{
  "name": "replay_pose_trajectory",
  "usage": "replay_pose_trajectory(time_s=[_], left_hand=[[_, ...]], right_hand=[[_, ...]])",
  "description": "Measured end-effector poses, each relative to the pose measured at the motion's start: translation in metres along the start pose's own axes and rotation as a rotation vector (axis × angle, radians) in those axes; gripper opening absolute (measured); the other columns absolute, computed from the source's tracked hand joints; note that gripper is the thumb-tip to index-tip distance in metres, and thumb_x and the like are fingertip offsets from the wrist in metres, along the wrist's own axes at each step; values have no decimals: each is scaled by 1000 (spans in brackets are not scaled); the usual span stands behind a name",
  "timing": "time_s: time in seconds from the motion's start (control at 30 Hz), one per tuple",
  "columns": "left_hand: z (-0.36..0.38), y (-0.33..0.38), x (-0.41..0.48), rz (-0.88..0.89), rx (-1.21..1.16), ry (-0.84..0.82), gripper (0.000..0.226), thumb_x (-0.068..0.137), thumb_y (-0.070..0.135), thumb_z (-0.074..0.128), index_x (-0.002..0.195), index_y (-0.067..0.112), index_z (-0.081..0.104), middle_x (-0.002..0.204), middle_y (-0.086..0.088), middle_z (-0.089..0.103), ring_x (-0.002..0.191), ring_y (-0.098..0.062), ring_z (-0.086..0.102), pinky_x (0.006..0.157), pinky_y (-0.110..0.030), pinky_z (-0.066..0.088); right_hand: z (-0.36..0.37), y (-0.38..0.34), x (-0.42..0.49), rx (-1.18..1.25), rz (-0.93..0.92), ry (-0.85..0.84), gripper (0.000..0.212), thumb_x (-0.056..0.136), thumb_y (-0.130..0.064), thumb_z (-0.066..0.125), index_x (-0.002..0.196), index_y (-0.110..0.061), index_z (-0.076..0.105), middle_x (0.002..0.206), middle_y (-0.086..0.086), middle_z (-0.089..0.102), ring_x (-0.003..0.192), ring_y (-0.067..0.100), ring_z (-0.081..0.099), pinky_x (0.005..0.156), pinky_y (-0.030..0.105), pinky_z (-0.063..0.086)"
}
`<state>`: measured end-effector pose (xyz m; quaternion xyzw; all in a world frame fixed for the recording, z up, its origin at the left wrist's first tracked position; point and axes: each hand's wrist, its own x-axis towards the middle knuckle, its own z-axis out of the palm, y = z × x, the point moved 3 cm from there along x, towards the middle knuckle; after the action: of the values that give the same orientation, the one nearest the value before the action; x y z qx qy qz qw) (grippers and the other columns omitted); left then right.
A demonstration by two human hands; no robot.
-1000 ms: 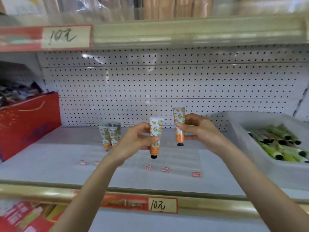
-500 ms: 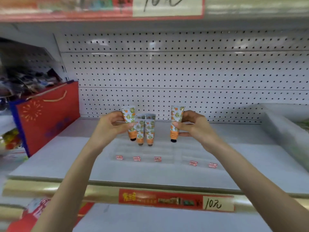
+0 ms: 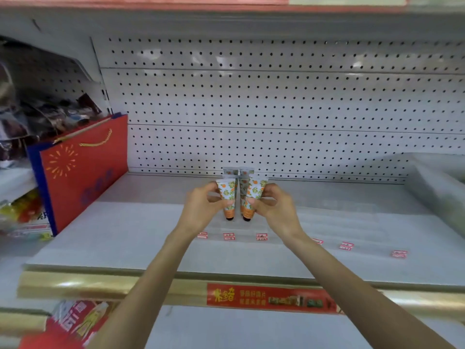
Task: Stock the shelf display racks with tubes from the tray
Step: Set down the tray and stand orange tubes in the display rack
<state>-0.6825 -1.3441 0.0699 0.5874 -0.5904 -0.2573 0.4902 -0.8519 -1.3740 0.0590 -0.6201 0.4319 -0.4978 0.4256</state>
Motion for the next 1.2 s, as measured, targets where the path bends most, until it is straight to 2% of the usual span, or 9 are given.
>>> replay_pose_trajectory(time_s=[0.13, 0.27, 0.33, 0.43, 0.63, 0.77, 0.93, 1.07, 1.2], left_hand=[[3, -9, -3, 6, 6, -4, 27, 77, 12, 74, 102, 14, 66, 86, 6, 69, 76, 2, 62, 61, -3, 44], [4, -12, -3, 20, 11, -6, 27, 77, 12, 74, 103, 13, 66, 85, 8, 67, 77, 3, 61, 62, -2, 43], [5, -12, -2, 28, 12, -4, 27, 76, 11, 74, 102, 13, 66, 83, 12, 66, 78, 2, 61, 63, -3, 43], [6, -12, -1, 38, 29, 9, 26, 75, 11, 75, 99, 14, 65, 83, 12, 64, 78, 1, 60, 64, -2, 43], [8, -13, -1, 44, 61, 16, 29, 76, 12, 75, 102, 12, 63, 88, 8, 63, 81, -3, 58, 65, -2, 43], [8, -11, 0, 40, 57, 11, 26, 77, 11, 74, 99, 13, 62, 87, 8, 62, 78, 6, 55, 65, -1, 42], [6, -10, -1, 32, 67, 10, 26, 76, 13, 74, 98, 14, 61, 88, 6, 63, 78, 6, 55, 62, 0, 41], [-5, -9, -3, 23, 97, 48, 32, 77, 21, 75, 104, 13, 61, 95, 4, 63, 85, -5, 59, 63, -3, 40], [-22, 5, -5, 43, 132, 164, 35, 81, 26, 70, 110, 10, 61, 100, 3, 62, 90, -10, 58, 65, -1, 38]], right_hand=[[5, 4, 2, -78, -24, -3, 22, 81, -13, 71, 99, -14, 58, 93, -2, 64, 78, 8, 61, 75, 28, 54], [9, 5, 3, -117, -36, -12, 20, 81, -11, 71, 96, -14, 58, 90, -4, 62, 77, 1, 58, 64, 7, 46], [12, 7, 2, -156, -36, -26, 20, 81, -12, 71, 96, -14, 57, 88, -6, 61, 77, 0, 57, 62, 4, 44], [13, 13, 1, -195, -36, -16, 22, 81, -13, 72, 99, -11, 58, 92, -4, 62, 81, 6, 58, 64, 7, 45], [11, 10, 3, -243, -25, -39, 27, 81, -13, 72, 102, -8, 57, 86, -8, 58, 76, 4, 56, 58, 1, 41], [10, 10, 3, -271, -18, -50, 27, 81, -15, 72, 103, -8, 58, 81, -14, 55, 79, 9, 57, 57, 1, 40], [7, 10, 4, -265, 0, -63, 27, 78, -16, 75, 98, -11, 58, 84, -9, 58, 77, 7, 57, 58, 0, 40], [-2, 6, 5, -269, -8, -66, 31, 77, -22, 76, 100, -10, 58, 91, -4, 60, 82, 11, 58, 60, 2, 41], [-20, -10, 12, -344, -22, -91, 32, 82, -33, 69, 105, -13, 58, 99, -2, 60, 87, 13, 57, 59, 5, 40]])
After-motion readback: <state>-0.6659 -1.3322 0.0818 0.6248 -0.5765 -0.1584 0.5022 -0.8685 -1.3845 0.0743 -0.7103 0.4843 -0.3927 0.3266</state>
